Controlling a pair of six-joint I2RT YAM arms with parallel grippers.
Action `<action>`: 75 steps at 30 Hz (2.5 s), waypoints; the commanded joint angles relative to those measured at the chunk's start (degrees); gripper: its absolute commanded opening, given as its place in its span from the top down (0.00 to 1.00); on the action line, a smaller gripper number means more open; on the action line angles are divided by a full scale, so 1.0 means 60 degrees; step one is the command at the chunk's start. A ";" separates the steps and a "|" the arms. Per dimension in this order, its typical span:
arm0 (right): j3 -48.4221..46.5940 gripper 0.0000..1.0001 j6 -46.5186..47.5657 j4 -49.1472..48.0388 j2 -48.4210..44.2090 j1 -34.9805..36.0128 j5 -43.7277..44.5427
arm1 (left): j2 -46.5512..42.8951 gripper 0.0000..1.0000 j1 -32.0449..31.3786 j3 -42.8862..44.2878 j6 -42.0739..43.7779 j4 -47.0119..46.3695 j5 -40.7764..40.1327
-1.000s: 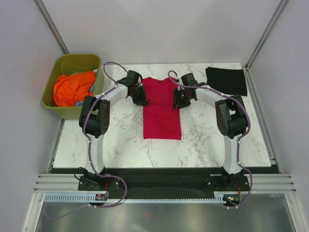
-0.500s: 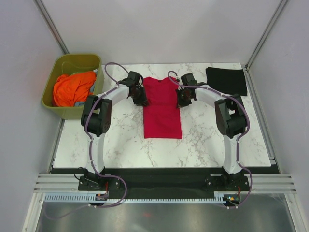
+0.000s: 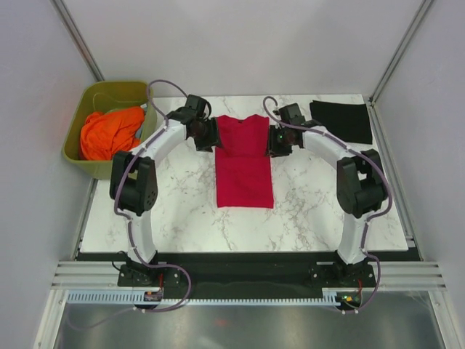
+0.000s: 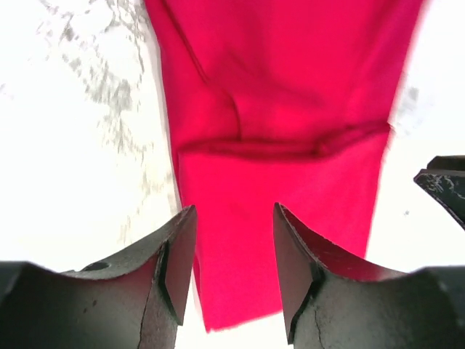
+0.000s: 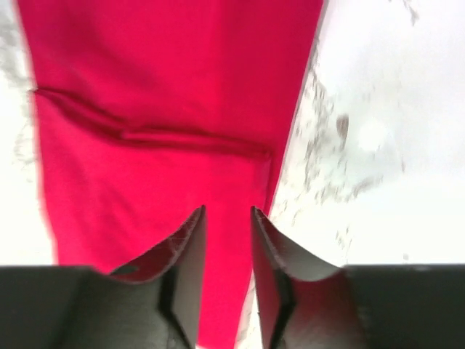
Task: Fold and stack the t-shirts
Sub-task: Fold the tshirt
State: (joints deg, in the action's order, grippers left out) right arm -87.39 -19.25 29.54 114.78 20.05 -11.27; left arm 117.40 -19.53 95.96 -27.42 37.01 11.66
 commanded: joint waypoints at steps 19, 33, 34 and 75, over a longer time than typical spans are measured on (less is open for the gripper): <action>0.8206 0.43 -0.4730 -0.2868 -0.6486 0.0305 -0.0451 | -0.5358 0.45 -0.1388 -0.8756 -0.2519 -0.3486 0.1484; 0.9277 0.44 -0.5449 -0.4630 -0.5713 0.1374 0.0105 | -0.4539 0.57 -0.1447 -0.8904 -0.2623 -0.3694 0.0093; 0.9350 0.44 -0.5479 -0.4761 -0.5698 0.1389 0.0134 | -0.4509 0.61 -0.1447 -0.8889 -0.2593 -0.3679 0.0078; 0.9673 1.00 -0.5098 -0.0938 -1.1351 0.3205 0.2404 | -0.8464 0.98 -0.4436 -0.8539 -0.3736 -0.0032 -0.1855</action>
State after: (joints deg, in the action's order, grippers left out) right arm -28.95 -48.40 21.19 49.43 38.41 -1.08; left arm 69.14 -45.58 42.92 -46.46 32.88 3.81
